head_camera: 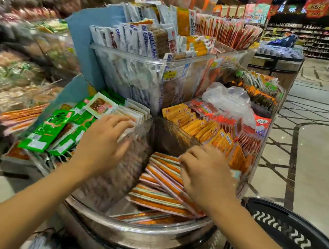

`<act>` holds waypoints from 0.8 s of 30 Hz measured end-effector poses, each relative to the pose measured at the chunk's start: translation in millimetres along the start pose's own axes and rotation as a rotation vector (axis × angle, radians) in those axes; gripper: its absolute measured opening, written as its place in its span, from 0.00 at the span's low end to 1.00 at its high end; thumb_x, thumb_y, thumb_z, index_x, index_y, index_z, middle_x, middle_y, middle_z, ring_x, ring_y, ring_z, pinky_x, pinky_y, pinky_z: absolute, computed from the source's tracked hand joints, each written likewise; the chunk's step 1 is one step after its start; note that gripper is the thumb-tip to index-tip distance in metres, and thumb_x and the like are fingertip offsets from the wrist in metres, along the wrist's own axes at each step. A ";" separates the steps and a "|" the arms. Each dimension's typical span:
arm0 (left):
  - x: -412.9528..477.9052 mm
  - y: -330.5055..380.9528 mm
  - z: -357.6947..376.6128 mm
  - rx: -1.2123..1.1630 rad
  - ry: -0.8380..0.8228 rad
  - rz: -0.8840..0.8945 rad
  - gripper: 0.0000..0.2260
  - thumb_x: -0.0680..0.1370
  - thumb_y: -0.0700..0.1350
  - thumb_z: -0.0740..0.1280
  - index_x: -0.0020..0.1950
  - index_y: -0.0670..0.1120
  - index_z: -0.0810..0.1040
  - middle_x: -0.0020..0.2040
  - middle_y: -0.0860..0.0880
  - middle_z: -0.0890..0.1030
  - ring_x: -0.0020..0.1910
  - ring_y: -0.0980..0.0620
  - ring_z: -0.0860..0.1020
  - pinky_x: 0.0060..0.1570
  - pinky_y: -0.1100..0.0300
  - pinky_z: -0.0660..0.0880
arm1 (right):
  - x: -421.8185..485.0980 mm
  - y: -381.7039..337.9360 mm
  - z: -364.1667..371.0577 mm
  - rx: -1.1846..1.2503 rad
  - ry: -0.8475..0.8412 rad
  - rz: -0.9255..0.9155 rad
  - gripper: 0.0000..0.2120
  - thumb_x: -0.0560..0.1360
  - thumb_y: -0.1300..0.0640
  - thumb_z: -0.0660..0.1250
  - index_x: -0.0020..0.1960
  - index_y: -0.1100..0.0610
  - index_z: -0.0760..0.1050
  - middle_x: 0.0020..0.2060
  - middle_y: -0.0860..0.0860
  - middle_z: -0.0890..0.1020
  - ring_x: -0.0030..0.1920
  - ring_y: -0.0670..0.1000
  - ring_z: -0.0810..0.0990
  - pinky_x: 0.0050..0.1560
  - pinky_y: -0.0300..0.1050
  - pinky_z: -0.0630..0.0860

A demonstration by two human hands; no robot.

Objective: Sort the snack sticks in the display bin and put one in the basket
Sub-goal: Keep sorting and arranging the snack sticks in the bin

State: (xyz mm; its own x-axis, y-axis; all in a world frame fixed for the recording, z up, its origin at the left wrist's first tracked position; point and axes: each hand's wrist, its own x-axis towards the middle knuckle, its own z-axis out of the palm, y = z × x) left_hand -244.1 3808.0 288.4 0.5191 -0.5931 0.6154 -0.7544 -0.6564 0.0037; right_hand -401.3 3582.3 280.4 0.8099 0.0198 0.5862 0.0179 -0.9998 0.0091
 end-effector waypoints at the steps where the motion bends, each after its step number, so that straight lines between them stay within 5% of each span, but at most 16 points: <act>1: -5.3 -7.8 1.9 0.004 -0.040 -0.037 0.20 0.79 0.54 0.61 0.63 0.44 0.79 0.63 0.46 0.79 0.62 0.44 0.76 0.64 0.49 0.72 | 7.7 -12.9 2.0 0.041 -0.073 -0.058 0.04 0.73 0.54 0.72 0.47 0.51 0.83 0.43 0.49 0.82 0.45 0.55 0.78 0.46 0.50 0.74; 5: -17.8 -20.7 13.6 -0.062 -0.150 -0.133 0.25 0.78 0.60 0.57 0.67 0.44 0.76 0.69 0.45 0.76 0.67 0.43 0.73 0.67 0.46 0.72 | 38.8 -61.8 27.4 0.174 -0.530 -0.237 0.09 0.76 0.50 0.67 0.55 0.46 0.80 0.50 0.50 0.83 0.52 0.57 0.81 0.49 0.51 0.78; 11: -18.7 -22.5 16.7 -0.091 -0.146 -0.164 0.24 0.78 0.58 0.59 0.69 0.47 0.75 0.72 0.48 0.74 0.71 0.46 0.71 0.70 0.47 0.69 | 62.5 -105.4 81.3 0.114 -1.096 -0.470 0.17 0.73 0.54 0.75 0.62 0.52 0.81 0.53 0.53 0.84 0.50 0.55 0.80 0.49 0.48 0.77; 14: -18.9 -23.0 17.9 -0.079 -0.156 -0.167 0.25 0.79 0.58 0.58 0.70 0.46 0.74 0.72 0.48 0.73 0.71 0.46 0.70 0.71 0.47 0.68 | 51.9 -118.9 110.9 0.011 -1.138 -0.582 0.18 0.76 0.55 0.71 0.65 0.56 0.77 0.58 0.56 0.82 0.52 0.58 0.79 0.48 0.48 0.75; 17: -19.1 -22.1 18.1 -0.072 -0.147 -0.172 0.24 0.79 0.57 0.60 0.70 0.45 0.74 0.72 0.47 0.73 0.71 0.46 0.70 0.71 0.48 0.68 | 36.2 -122.8 136.4 -0.033 -1.106 -0.625 0.20 0.77 0.55 0.67 0.68 0.57 0.75 0.64 0.59 0.80 0.61 0.63 0.79 0.60 0.56 0.78; 24: -18.8 -24.6 20.5 -0.076 -0.151 -0.174 0.26 0.78 0.59 0.55 0.70 0.47 0.74 0.72 0.48 0.73 0.70 0.47 0.70 0.70 0.47 0.68 | 27.6 -122.2 154.6 0.002 -0.996 -0.619 0.23 0.78 0.54 0.68 0.69 0.62 0.70 0.66 0.63 0.76 0.63 0.66 0.76 0.65 0.58 0.74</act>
State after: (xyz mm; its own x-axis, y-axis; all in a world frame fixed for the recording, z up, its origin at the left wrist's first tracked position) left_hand -227.0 3825.8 260.6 0.6940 -0.5408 0.4753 -0.6732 -0.7215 0.1620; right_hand -290.5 3705.4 170.2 0.7639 0.4974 -0.4111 0.5700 -0.8188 0.0686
